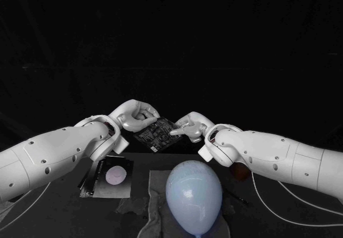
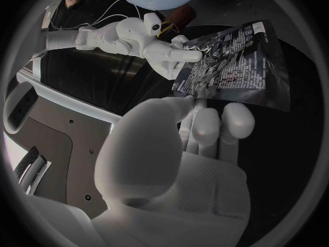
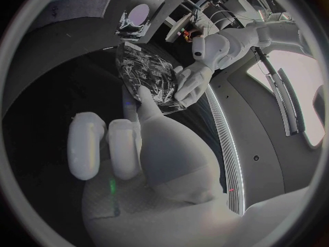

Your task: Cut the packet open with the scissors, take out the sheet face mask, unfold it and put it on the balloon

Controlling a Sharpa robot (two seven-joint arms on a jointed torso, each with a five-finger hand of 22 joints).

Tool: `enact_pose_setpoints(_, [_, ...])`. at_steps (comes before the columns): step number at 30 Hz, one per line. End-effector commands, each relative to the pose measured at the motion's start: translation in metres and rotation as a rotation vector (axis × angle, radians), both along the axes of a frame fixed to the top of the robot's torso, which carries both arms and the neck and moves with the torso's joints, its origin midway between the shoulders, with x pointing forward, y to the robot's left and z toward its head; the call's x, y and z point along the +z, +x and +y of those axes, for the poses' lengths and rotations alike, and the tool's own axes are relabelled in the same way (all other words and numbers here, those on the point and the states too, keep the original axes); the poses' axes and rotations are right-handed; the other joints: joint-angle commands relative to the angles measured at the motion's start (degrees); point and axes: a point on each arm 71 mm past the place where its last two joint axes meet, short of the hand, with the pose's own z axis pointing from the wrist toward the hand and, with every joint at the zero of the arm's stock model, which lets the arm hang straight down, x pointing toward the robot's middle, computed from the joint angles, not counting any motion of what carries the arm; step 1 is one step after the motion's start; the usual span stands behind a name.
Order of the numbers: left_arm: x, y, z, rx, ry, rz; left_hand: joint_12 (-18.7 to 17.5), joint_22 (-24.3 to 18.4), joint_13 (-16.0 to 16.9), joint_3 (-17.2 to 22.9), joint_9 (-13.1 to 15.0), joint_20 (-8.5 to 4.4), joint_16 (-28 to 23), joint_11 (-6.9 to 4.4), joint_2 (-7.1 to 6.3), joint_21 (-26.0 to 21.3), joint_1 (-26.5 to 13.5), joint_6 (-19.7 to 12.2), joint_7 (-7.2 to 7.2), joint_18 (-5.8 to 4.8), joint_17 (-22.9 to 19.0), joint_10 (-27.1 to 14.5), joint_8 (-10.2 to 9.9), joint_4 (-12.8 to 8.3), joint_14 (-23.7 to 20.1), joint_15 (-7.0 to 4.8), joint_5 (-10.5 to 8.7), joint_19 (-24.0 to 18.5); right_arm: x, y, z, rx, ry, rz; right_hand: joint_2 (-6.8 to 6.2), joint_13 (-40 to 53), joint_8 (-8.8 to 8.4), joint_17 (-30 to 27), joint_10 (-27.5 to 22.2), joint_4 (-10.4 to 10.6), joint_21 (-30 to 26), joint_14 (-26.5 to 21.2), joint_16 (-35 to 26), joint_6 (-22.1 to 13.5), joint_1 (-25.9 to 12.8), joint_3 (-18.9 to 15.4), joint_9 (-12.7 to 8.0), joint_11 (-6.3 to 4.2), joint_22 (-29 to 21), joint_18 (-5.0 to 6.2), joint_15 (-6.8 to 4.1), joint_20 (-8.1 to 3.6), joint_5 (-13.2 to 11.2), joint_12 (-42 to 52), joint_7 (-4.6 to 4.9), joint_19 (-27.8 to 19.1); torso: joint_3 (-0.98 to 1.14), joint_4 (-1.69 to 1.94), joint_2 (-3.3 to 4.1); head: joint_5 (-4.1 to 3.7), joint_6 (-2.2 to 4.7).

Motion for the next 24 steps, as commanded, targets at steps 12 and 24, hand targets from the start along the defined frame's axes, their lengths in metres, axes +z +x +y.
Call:
enact_pose_setpoints(12, [-0.006,0.009,0.017,0.089,-0.094,-0.021,-16.0,-37.1,-14.9,-44.5,-1.5,11.16,-31.5,8.12,-3.02,-44.8,-2.3,-5.2,2.25,-0.40,-25.9,-7.1,-17.6,8.3,-48.0,11.05,0.32,-36.4,0.002,-0.002,-0.012,-0.056,0.062,0.021,1.17,0.0,0.77,0.1,3.6,-2.3,0.4,2.4,0.4,0.0,-1.0,2.4,0.9,-2.80,4.9,-0.72,-0.58,-0.62,0.2,-0.9,-0.17,0.1,-0.04,0.01,0.03,-0.31,1.00])
enact_pose_setpoints(24, [-0.028,0.013,0.022,0.136,-0.048,0.006,-22.1,-47.5,-21.5,-51.0,-5.7,11.84,-49.9,6.18,-7.20,-61.5,1.7,-7.8,1.51,-2.45,-36.7,-12.1,-20.9,8.2,-56.3,14.25,0.51,-45.5,0.002,-0.008,-0.017,-0.050,0.012,0.012,1.17,0.2,2.00,0.0,5.0,-8.9,0.4,2.4,0.4,-1.1,-7.7,7.6,3.0,-2.71,5.4,-0.76,-0.52,-0.61,0.1,-3.4,-0.04,0.2,0.00,-0.04,0.05,-0.44,0.61])
